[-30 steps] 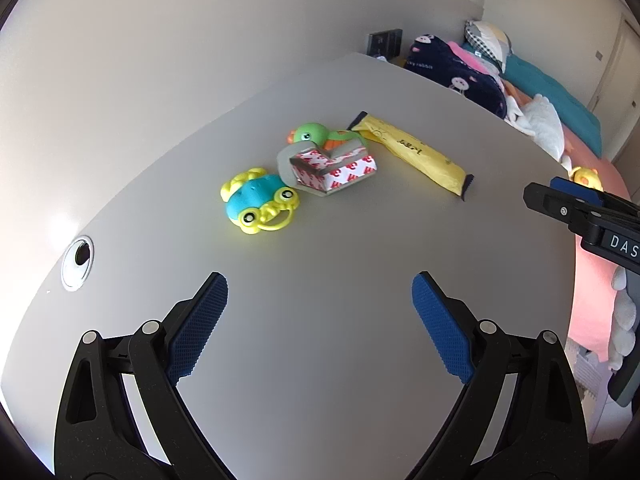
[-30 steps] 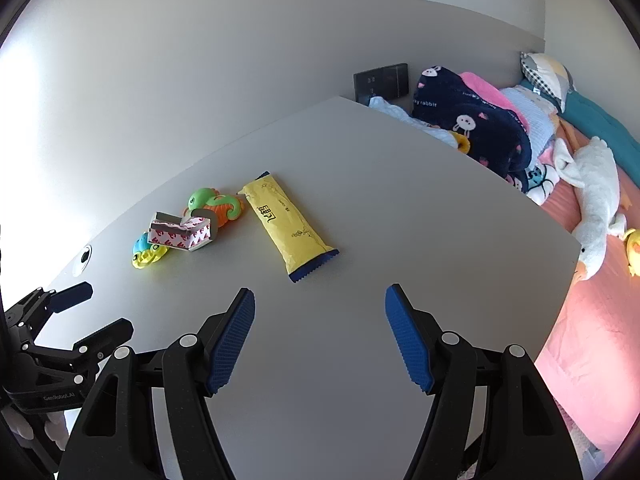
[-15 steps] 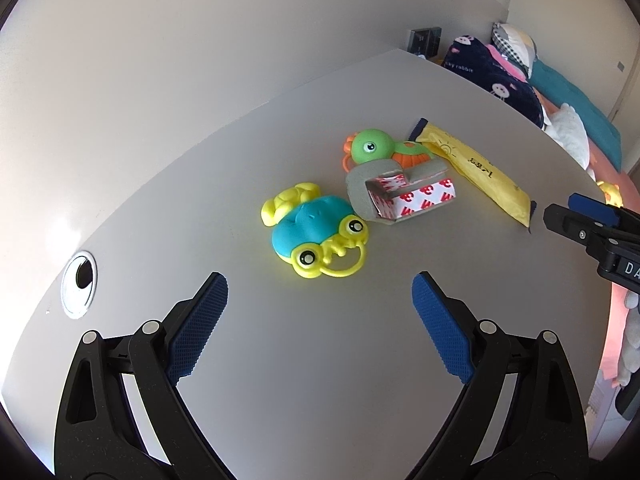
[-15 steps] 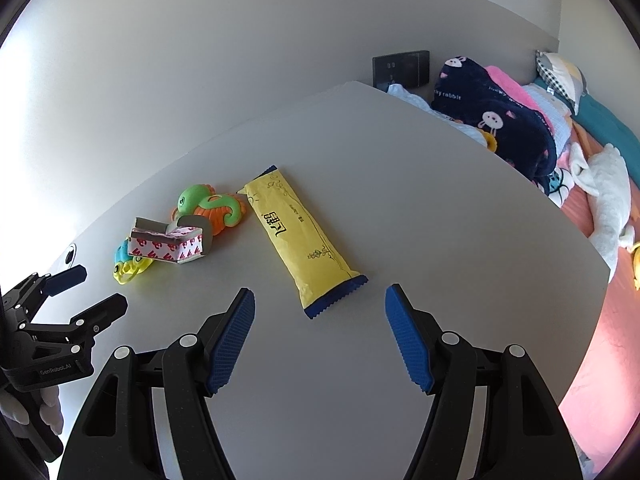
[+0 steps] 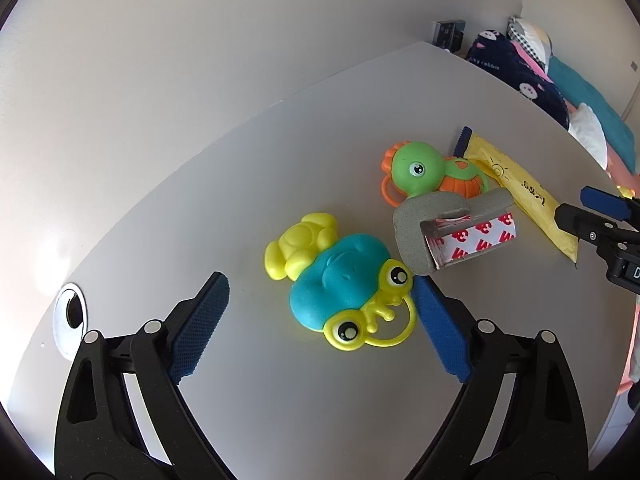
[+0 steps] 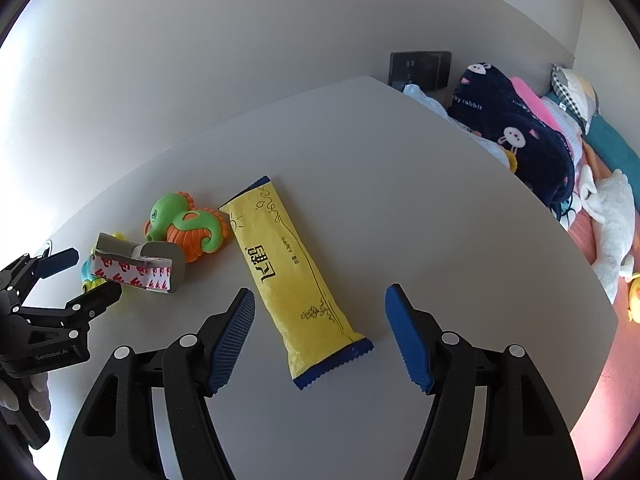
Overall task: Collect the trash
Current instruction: 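Grasp the blue-yellow frog toy with the left tool while the right tool grasps the yellow snack bar, then carry the frog toy and yellow snack bar over the black bin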
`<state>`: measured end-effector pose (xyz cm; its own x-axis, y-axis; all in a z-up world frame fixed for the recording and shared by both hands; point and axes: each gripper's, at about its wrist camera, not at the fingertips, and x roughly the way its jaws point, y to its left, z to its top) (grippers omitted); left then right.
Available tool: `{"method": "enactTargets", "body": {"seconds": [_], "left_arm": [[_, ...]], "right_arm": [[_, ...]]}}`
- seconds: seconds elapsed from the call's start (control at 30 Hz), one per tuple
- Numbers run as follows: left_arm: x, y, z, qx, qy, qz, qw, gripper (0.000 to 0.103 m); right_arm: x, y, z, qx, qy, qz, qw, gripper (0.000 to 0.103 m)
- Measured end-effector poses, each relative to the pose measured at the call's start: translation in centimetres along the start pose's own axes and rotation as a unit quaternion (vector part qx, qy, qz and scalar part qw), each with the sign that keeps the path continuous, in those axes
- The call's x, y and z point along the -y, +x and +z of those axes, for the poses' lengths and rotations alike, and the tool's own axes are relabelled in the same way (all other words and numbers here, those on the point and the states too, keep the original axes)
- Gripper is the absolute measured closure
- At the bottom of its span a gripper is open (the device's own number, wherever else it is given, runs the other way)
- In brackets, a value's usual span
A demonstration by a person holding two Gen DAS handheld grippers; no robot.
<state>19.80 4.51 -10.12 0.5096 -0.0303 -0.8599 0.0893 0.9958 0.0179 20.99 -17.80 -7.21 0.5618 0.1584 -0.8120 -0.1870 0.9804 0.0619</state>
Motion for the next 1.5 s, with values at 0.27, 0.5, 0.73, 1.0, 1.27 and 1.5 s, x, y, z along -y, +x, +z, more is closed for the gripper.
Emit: {"method": "enactTargets", "body": {"seconds": [0.27,0.5,0.73,1.0,1.27,1.5], "left_arm": [[-0.5,0.5,0.2,0.004,0.001,-0.005,1.0000,0.025],[-0.5,0.3,-0.1,0.003,0.000,0.005,1.0000,0.026],[-1.1,-0.1,-0.7,0.001,-0.012,0.001,0.9999,0.026],[-1.0,-0.8,-1.2,0.011,-0.021,-0.002,0.9997,0.026],[0.2,-2.2,-1.7,0.018,-0.014,-0.012,0.9997,0.026],[1.8,-3.5,-2.4,0.020,-0.001,-0.019,0.9996,0.026]], "right_arm": [[-0.2,2.1,0.7,-0.014,-0.017,-0.005,1.000,0.034],[-0.9,3.4,1.3,-0.014,-0.035,-0.011,0.999,0.034],[-0.8,4.2,1.7,-0.025,-0.040,0.000,0.999,0.047],[0.1,3.4,1.2,-0.036,-0.024,0.004,0.999,0.073],[0.9,1.2,0.2,-0.033,-0.015,0.001,0.999,0.073],[1.7,-0.9,-1.1,-0.024,-0.004,0.001,1.000,0.073]]}}
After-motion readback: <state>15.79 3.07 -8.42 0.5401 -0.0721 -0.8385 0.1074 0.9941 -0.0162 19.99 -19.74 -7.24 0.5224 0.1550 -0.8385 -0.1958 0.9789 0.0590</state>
